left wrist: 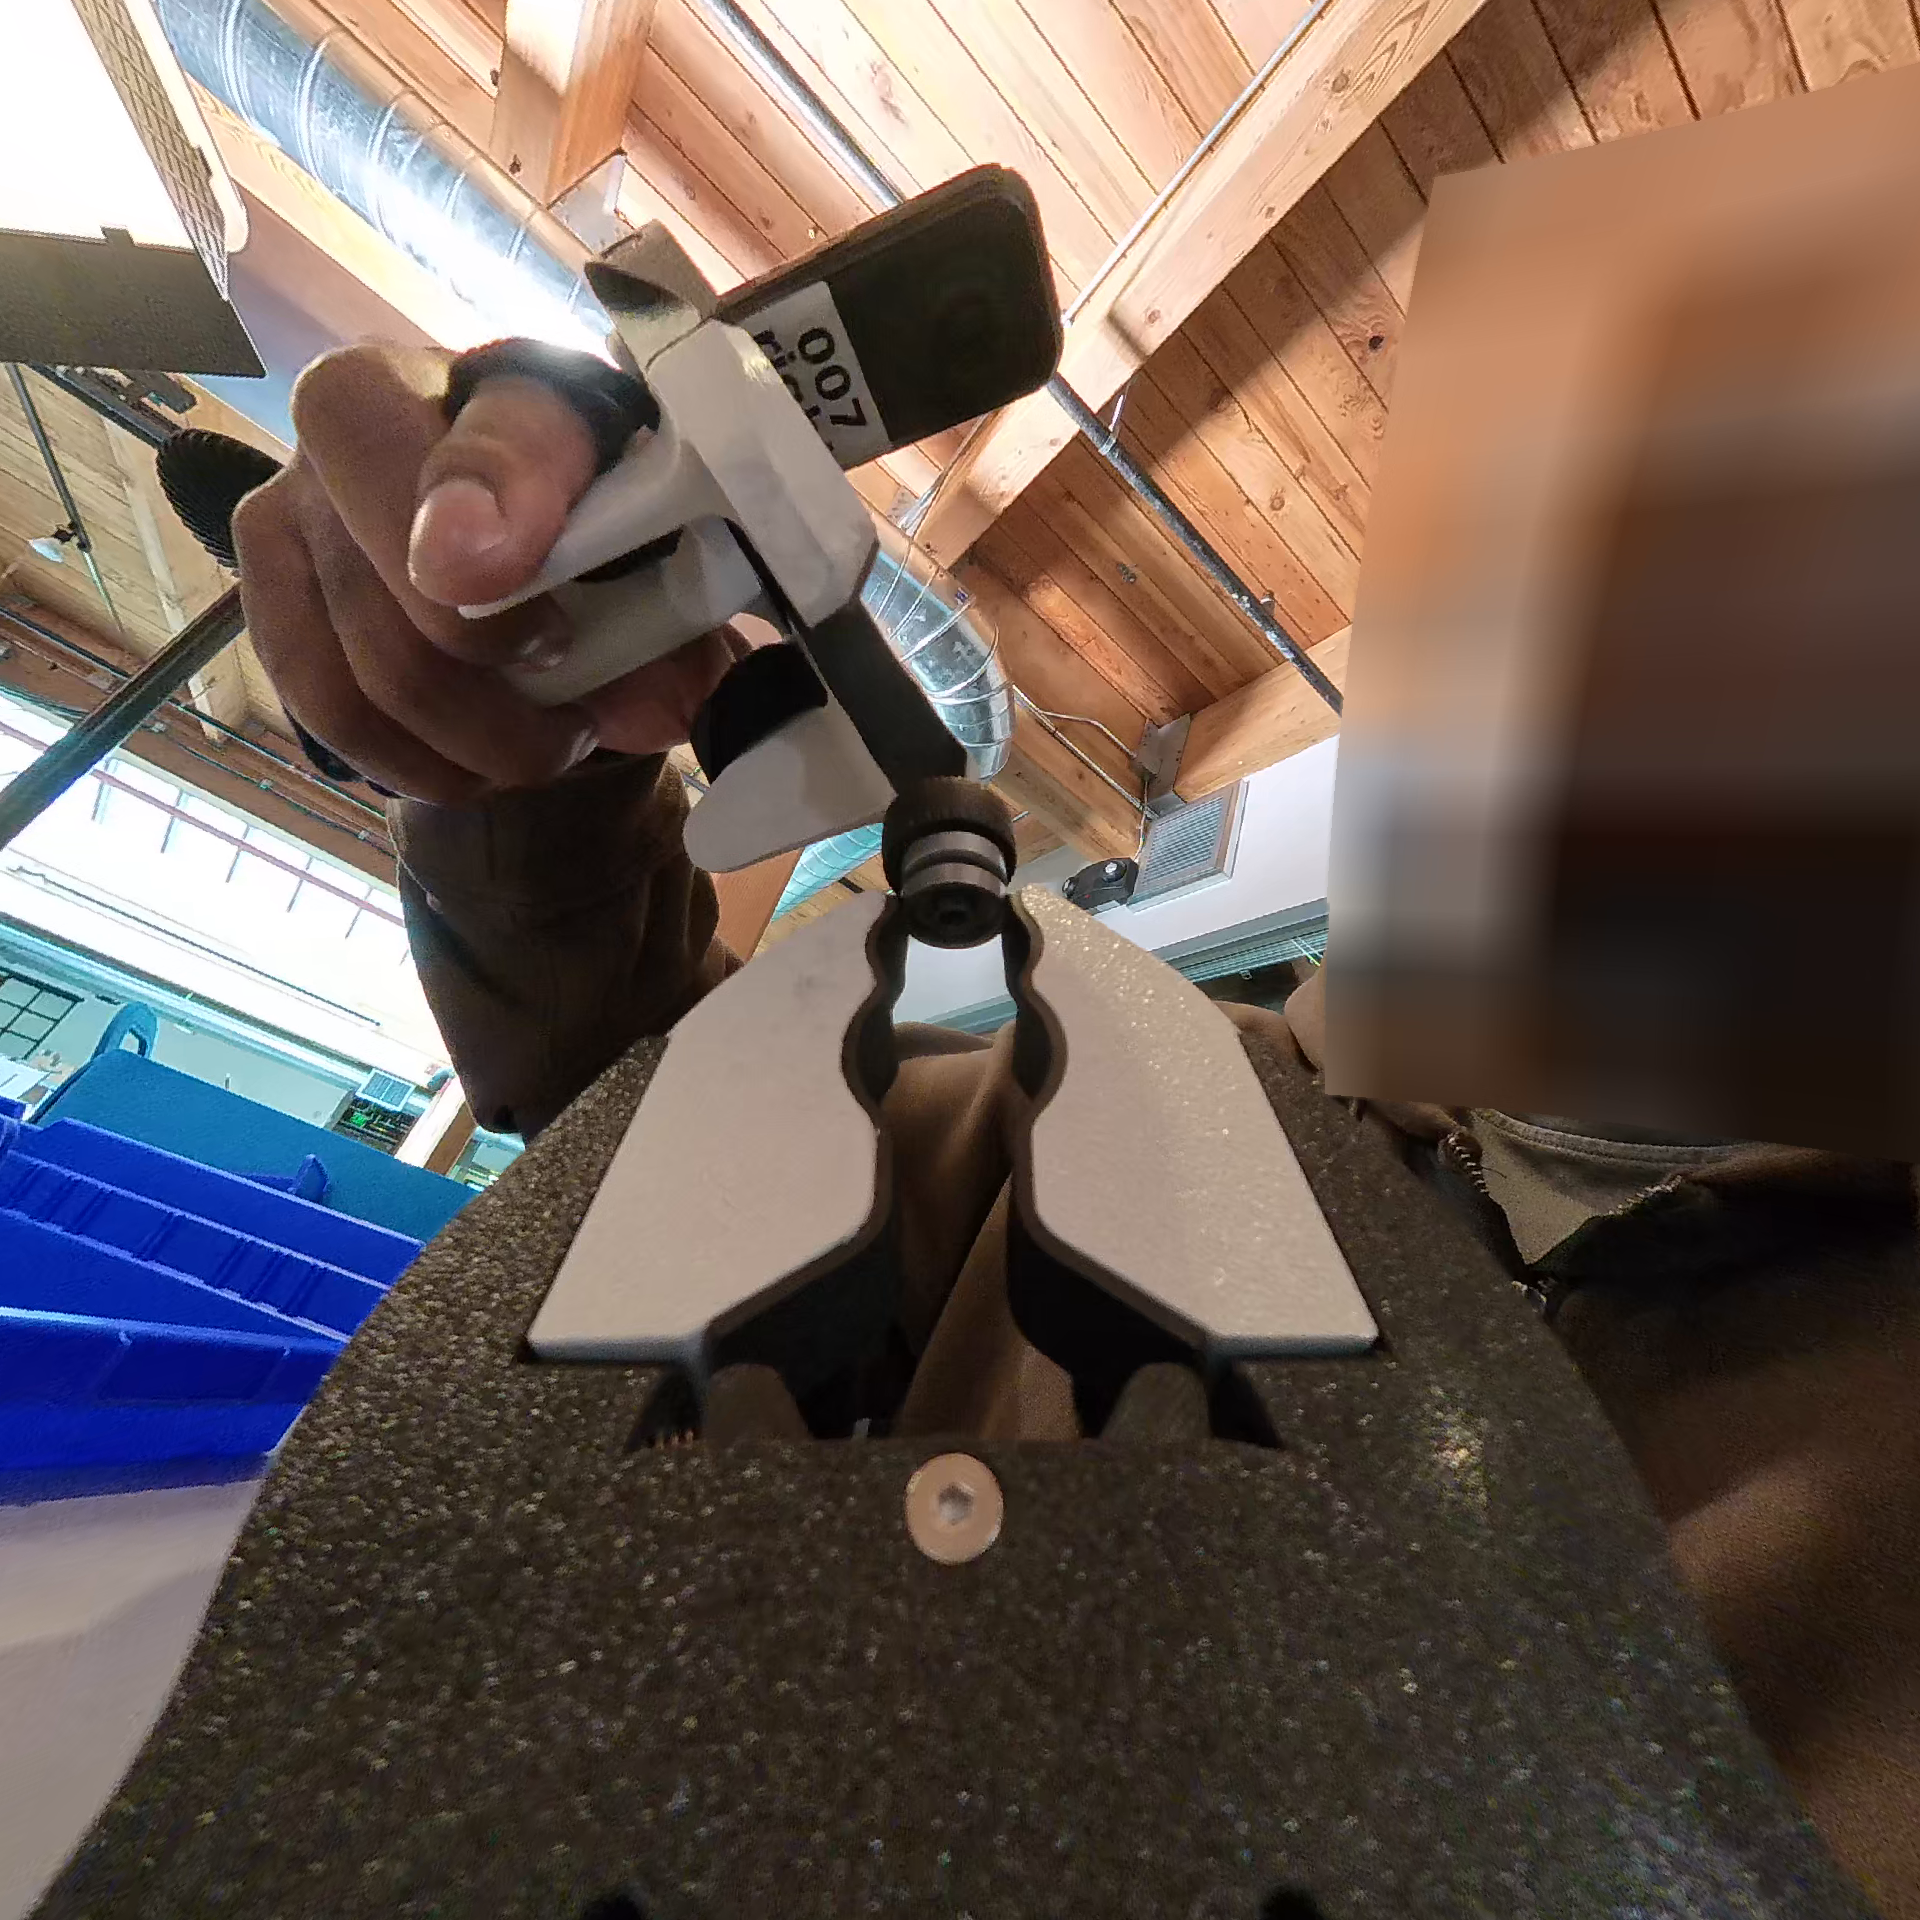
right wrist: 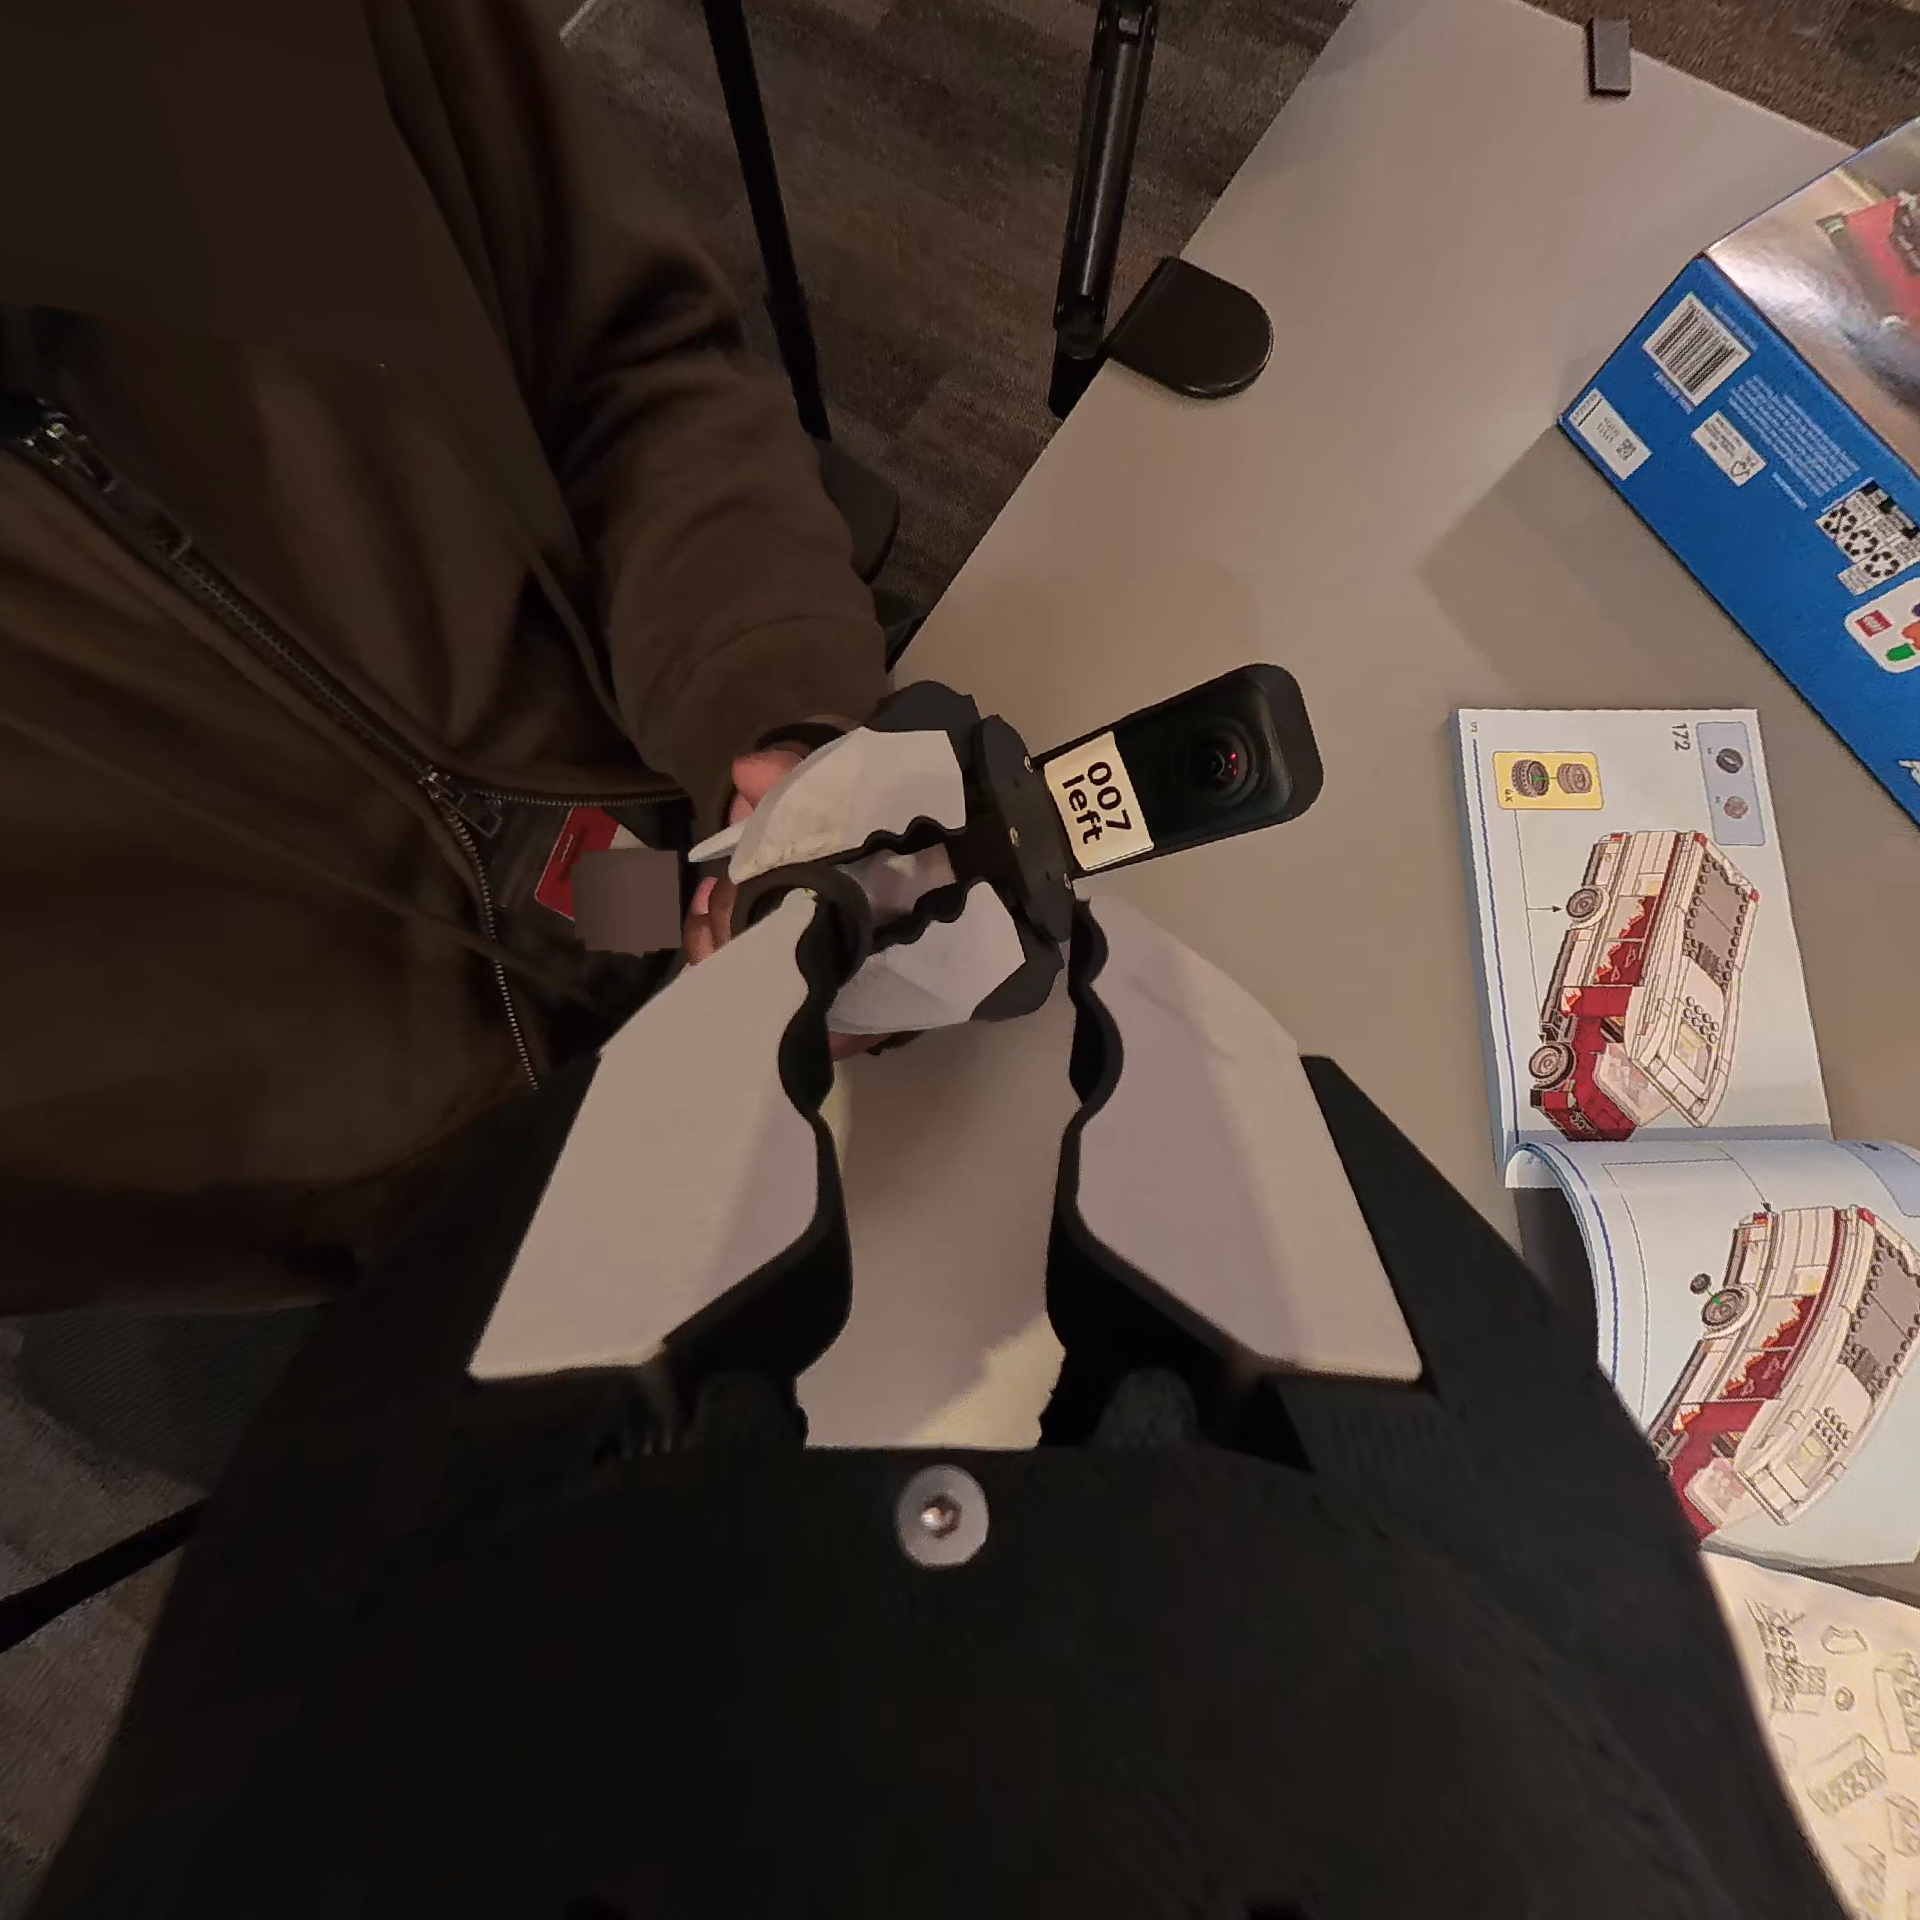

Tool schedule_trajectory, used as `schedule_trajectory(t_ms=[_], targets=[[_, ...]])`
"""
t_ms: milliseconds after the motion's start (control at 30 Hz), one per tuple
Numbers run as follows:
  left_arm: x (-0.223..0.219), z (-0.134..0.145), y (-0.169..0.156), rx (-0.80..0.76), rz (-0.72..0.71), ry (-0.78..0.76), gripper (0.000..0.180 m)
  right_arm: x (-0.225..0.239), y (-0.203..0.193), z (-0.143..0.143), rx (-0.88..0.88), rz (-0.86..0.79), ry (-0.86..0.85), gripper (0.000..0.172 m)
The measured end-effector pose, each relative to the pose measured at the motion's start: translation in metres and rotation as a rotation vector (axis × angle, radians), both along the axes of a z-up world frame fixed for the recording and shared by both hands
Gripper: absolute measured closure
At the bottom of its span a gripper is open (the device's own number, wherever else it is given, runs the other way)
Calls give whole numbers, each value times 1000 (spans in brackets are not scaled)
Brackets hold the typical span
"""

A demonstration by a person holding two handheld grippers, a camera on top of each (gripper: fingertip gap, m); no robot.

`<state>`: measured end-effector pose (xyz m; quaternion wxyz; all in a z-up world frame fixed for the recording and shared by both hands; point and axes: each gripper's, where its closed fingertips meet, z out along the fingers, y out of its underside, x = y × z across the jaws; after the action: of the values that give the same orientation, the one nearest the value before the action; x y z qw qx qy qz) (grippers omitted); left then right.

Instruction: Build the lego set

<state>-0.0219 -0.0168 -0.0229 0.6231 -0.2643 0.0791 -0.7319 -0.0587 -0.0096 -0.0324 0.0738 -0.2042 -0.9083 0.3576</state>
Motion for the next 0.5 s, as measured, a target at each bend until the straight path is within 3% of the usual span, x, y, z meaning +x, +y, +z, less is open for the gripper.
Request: schedule_trajectory(t_ms=[500], targets=[[-3,-2,2,-10,15,-3,162,-1,4,19,7,-24,89,126]])
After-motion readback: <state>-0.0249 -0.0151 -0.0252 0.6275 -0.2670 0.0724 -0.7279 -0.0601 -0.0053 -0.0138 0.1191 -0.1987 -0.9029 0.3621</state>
